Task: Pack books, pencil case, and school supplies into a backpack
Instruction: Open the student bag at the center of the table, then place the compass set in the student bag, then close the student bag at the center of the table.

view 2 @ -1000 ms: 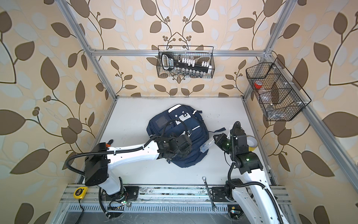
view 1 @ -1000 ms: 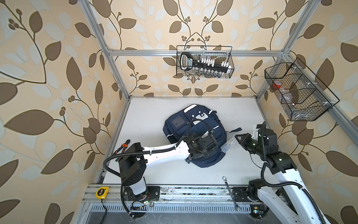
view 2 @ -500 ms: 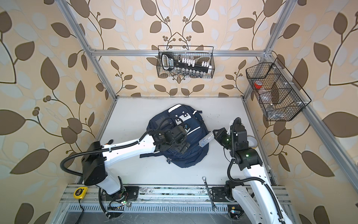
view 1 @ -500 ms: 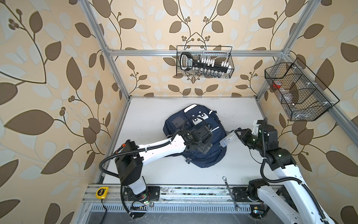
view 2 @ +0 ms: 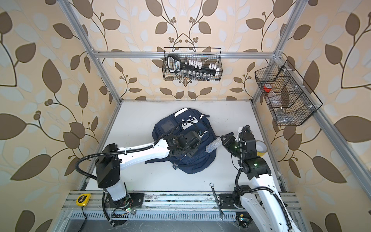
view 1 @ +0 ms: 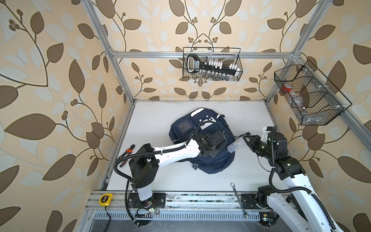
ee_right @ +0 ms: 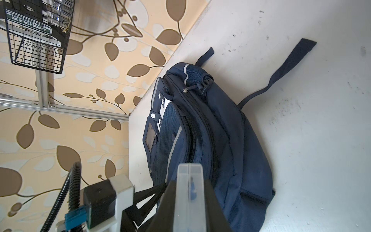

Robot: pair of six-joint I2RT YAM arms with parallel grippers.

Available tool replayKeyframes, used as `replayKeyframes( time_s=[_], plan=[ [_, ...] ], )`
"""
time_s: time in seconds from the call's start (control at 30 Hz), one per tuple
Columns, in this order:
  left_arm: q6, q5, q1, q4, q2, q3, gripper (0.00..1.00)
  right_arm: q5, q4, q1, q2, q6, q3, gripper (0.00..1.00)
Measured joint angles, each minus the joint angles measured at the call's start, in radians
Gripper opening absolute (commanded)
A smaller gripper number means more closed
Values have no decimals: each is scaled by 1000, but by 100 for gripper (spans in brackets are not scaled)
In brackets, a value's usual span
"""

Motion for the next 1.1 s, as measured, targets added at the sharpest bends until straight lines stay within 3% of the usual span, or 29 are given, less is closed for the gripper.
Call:
replayKeyframes(
  time_s=[0.03,0.33,0.6,0.87,0.97,1.03,1.1],
  plan=[
    [3,0,2,8,-10,-6,0,-3,7,0,3,2,-5,0],
    [-18,32,21,10,-62,-11,0,-45,230,24,101,84,-86,0],
    [-89,62,35,9,-122,-11,0,49,423,274,301,157,-64,0],
    [-175,119,35,46,-122,-11,0,140,638,354,477,269,-75,0],
    [-206,131,38,55,-122,-11,1,171,635,397,525,269,-56,52],
    [-237,158,63,55,-122,-8,27,245,568,449,485,264,-57,66],
    [-281,213,95,50,-122,1,39,321,515,481,360,255,-103,72]
  ],
)
